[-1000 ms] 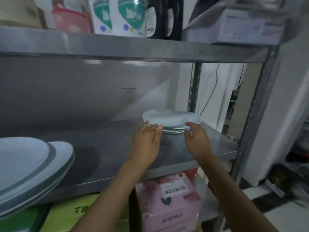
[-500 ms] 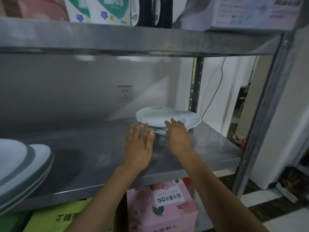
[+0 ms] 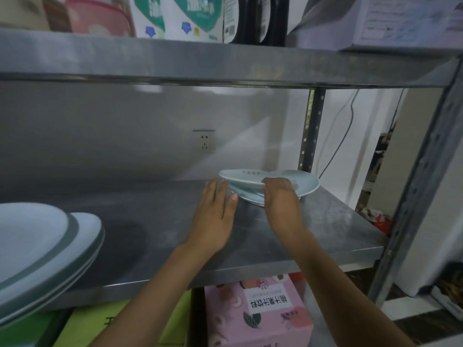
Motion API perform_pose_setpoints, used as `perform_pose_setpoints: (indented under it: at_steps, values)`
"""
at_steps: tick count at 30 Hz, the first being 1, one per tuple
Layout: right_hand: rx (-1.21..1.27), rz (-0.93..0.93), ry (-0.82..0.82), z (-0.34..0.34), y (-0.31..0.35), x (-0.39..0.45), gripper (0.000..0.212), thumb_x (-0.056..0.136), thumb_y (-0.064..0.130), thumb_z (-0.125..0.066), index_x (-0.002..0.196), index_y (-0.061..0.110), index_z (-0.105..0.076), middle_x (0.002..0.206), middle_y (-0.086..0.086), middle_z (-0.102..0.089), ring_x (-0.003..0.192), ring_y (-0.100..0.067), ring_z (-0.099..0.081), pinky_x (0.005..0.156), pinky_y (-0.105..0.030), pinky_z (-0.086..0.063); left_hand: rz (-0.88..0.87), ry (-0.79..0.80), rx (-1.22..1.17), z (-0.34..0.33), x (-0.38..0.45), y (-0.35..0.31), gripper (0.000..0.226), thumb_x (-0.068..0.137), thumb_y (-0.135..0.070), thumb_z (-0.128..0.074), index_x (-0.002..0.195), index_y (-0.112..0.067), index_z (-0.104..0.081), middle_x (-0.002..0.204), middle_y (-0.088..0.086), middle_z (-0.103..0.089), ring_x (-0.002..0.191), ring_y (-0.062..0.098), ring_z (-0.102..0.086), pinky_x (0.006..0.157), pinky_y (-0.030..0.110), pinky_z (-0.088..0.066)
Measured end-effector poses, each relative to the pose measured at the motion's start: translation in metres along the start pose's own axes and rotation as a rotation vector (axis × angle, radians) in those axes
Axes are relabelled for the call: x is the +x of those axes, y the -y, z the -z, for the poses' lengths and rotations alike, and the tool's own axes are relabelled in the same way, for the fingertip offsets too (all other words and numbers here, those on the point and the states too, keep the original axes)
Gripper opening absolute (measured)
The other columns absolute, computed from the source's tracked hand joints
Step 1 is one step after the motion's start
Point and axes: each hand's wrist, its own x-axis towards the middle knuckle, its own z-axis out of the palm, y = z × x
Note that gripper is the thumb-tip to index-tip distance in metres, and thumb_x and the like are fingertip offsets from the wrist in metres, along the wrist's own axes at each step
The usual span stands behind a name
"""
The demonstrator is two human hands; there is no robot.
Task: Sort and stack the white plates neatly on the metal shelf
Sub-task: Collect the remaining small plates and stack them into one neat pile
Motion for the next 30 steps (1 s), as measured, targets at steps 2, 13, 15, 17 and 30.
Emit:
perform_pose_setpoints:
  at_steps: [2, 13, 15, 17, 30]
  values:
    - [0.12, -0.025, -0.097, 0.008, 0.004, -0.005, 0.02, 0.092, 0.006, -0.049, 0.105, 0.006, -0.063, 0.105, -0.012, -0.061, 0.098, -0.026, -0.055, 0.084, -0.026, -0.038, -0.027, -0.036, 0.003, 0.009, 0.0, -0.003, 0.059, 0.099, -0.048, -0.029, 0.151, -0.023, -0.018, 0.161, -0.003, -0.005, 0.146, 0.009, -0.002, 0.115, 0.024, -0.006]
    - [0.319, 0.151, -0.308, 0.044, 0.07, -0.046, 0.023, 0.094, 0.008, -0.049, 0.11, 0.003, -0.064, 0.111, -0.011, -0.066, 0.109, -0.022, -0.058, 0.105, -0.016, -0.03, -0.17, -0.232, -0.044, 0.081, -0.026, -0.027, 0.056, 0.09, -0.029, -0.062, 0.142, -0.027, -0.039, 0.158, 0.0, -0.016, 0.146, 0.017, -0.011, 0.116, 0.041, -0.024]
    - [0.343, 0.2, -0.323, 0.051, 0.092, -0.056, 0.022, 0.094, 0.007, -0.049, 0.11, 0.003, -0.064, 0.112, -0.01, -0.066, 0.11, -0.02, -0.056, 0.106, -0.018, -0.033, -0.237, -0.325, -0.014, 0.097, -0.037, -0.029, 0.044, 0.087, -0.023, -0.067, 0.129, -0.016, -0.056, 0.148, 0.008, -0.037, 0.142, 0.024, -0.023, 0.114, 0.039, -0.026]
    - [0.333, 0.25, -0.347, 0.057, 0.116, -0.067, 0.021, 0.094, 0.004, -0.051, 0.11, 0.0, -0.064, 0.112, -0.012, -0.066, 0.11, -0.021, -0.057, 0.106, -0.024, -0.036, -0.3, -0.411, 0.013, 0.117, -0.051, -0.029, 0.028, 0.084, -0.017, -0.071, 0.111, -0.008, -0.067, 0.126, 0.011, -0.057, 0.133, 0.029, -0.037, 0.11, 0.033, -0.03]
    - [0.454, 0.194, -0.394, 0.067, 0.253, -0.126, 0.066, 0.09, 0.009, -0.057, 0.147, 0.017, -0.025, 0.155, -0.002, -0.023, 0.142, -0.018, -0.025, 0.115, -0.039, -0.028, -0.309, -0.569, 0.067, 0.254, -0.147, -0.001, 0.013, 0.083, -0.018, -0.071, 0.089, -0.006, -0.07, 0.09, 0.005, -0.065, 0.092, 0.023, -0.055, 0.079, 0.018, -0.035]
